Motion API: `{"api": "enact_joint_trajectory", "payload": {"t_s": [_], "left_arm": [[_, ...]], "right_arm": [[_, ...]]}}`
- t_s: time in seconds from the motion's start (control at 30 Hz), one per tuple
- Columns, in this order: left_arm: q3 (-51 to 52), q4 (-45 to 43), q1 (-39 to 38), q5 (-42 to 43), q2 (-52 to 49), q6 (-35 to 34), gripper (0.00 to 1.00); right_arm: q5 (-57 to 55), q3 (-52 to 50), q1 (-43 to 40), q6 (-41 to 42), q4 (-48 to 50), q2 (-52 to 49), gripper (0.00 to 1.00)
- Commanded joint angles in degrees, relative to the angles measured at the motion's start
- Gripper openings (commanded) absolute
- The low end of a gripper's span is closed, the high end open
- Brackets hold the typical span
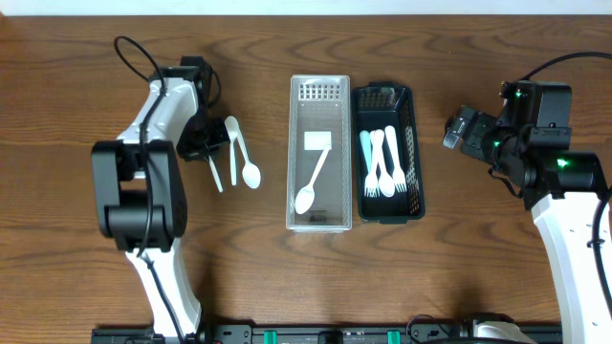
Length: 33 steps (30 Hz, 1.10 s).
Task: Pack container
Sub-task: 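Lower the spoon into the clear basket and open the left gripper, then move the left gripper back to the remaining spoons and grasp one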
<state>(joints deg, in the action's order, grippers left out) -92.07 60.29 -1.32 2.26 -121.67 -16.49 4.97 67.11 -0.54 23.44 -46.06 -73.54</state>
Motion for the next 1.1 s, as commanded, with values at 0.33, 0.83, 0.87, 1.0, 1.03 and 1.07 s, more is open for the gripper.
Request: {"api": "enact_joint_trajectory", "payload": {"t_s": [0.33,0.83,0.87,1.0,1.03,1.07], "left_arm": [[-4.8,2.0,-21.9,2.3,24.7,4.4,0.06],[-1.8,-0.9,-34.0,-2.7,12.4,-2.8,0.35],[-2.0,-1.0,-34.0,-2.7,12.6,-3.4,0.52],[-5.1,0.4,-32.9,-2.8,14.4,-4.2,0.83],[-5.9,0.8,-32.3,-2.8,15.2,-4.2,0.83],[-6.4,1.1,-31.6,-3.0,16.1,-4.2,0.83]], "right_arm": [[-0.2,0.5,-0.3,-0.3,0.0,-0.1,0.99],[-0.2,0.5,-0.3,-0.3,0.0,-0.1,0.99],[-0.2,0.5,-0.3,-0.3,0.0,-0.1,0.99],[-0.2,0.5,-0.3,-0.3,0.0,-0.1,0.99],[-0.2,0.5,-0.3,-0.3,0.0,-0.1,0.99],[-0.2,0.5,-0.3,-0.3,0.0,-0.1,0.99]]}}
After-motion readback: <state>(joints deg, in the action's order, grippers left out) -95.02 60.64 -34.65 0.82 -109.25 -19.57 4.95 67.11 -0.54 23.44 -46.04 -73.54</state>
